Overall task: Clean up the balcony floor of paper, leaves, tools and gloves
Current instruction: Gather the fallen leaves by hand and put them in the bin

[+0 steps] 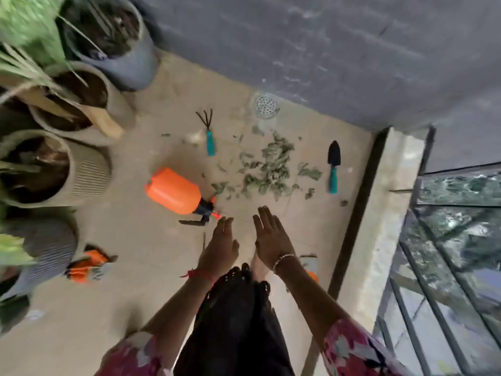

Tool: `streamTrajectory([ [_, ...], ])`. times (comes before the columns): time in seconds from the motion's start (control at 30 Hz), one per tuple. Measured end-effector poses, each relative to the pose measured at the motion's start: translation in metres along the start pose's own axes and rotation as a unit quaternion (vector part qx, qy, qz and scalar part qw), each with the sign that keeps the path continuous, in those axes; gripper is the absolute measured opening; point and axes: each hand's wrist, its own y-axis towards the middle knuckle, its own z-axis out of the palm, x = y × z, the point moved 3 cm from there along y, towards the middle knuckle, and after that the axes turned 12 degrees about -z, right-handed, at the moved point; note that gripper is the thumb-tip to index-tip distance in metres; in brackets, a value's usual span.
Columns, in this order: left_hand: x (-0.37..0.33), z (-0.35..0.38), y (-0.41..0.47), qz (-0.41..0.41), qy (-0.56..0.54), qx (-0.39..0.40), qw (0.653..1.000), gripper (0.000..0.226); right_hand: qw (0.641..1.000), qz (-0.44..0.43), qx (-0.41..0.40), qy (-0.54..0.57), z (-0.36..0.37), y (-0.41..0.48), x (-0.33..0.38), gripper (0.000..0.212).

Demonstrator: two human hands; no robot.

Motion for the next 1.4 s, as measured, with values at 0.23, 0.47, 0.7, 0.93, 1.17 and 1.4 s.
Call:
streamTrajectory([
  [0.23,0.077,0.104,0.208,-0.097,-0.064,-0.055,0.992,0.062,0.999,-0.034,-0.031,-0.014,0.151,0.179,-0.083,0.062],
  [0.47,0.164,0.153,0.35,-0.191,-0.122,-0.168,0.959,0.077,0.993,-0.051,-0.098,-0.042,0.257,0.316,-0.139,0.087],
  [0.7,0.149,0.163,0.41,-0.269,-0.076,-0.288,0.916,0.087,0.969,-0.042,-0.233,-0.076,0.253,0.378,-0.185,0.081],
  [0.93,0.137,0.162,0.42,-0.23,-0.062,-0.266,0.934,0.088,0.935,-0.042,-0.352,-0.004,0.235,0.389,-0.191,0.066],
  [1.17,0.118,0.157,0.413,-0.061,-0.138,-0.176,0.973,0.086,0.903,-0.076,-0.414,0.081,0.238,0.387,-0.198,0.059],
  [1.4,0.137,0.12,0.447,-0.208,-0.184,-0.257,0.926,0.078,0.906,-0.068,-0.411,0.072,0.237,0.382,-0.195,0.065],
])
